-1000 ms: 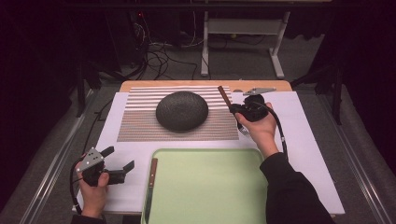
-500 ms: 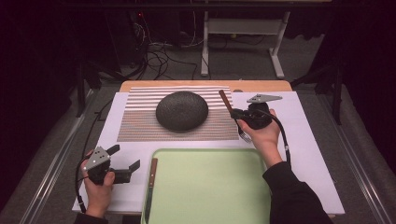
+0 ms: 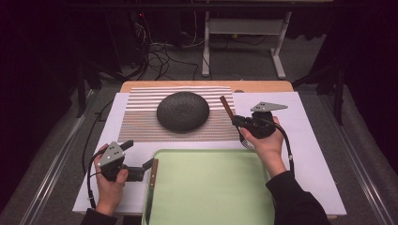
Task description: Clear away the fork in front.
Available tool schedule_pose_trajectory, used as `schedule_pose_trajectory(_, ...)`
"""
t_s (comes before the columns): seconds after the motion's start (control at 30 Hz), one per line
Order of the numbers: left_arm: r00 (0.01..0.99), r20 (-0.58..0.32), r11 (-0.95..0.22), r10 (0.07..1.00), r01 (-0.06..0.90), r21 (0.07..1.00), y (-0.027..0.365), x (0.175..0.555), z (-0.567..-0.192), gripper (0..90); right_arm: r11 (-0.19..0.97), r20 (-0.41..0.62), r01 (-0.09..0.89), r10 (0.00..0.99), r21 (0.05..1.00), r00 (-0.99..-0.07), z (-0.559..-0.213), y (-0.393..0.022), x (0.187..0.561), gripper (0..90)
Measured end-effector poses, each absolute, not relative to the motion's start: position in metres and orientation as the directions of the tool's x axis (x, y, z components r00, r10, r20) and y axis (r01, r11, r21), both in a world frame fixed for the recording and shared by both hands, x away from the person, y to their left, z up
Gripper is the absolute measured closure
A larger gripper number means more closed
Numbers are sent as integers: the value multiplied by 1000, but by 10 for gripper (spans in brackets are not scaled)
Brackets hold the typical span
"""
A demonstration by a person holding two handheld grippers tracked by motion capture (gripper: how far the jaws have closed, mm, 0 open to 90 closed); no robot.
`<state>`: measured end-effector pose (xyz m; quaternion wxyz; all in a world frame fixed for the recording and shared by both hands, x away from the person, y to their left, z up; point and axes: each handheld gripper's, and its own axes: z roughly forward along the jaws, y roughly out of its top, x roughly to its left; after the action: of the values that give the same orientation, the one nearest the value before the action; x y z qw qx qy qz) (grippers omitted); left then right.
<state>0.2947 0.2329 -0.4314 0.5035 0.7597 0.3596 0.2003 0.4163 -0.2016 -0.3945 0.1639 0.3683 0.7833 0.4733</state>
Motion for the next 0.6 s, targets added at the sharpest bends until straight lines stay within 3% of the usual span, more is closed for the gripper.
schedule_pose_trajectory(0.6,740,-70,-245,669,308,919,191,306,-413,0,287,93,390,691,875,-717,-398,-197,389,784)
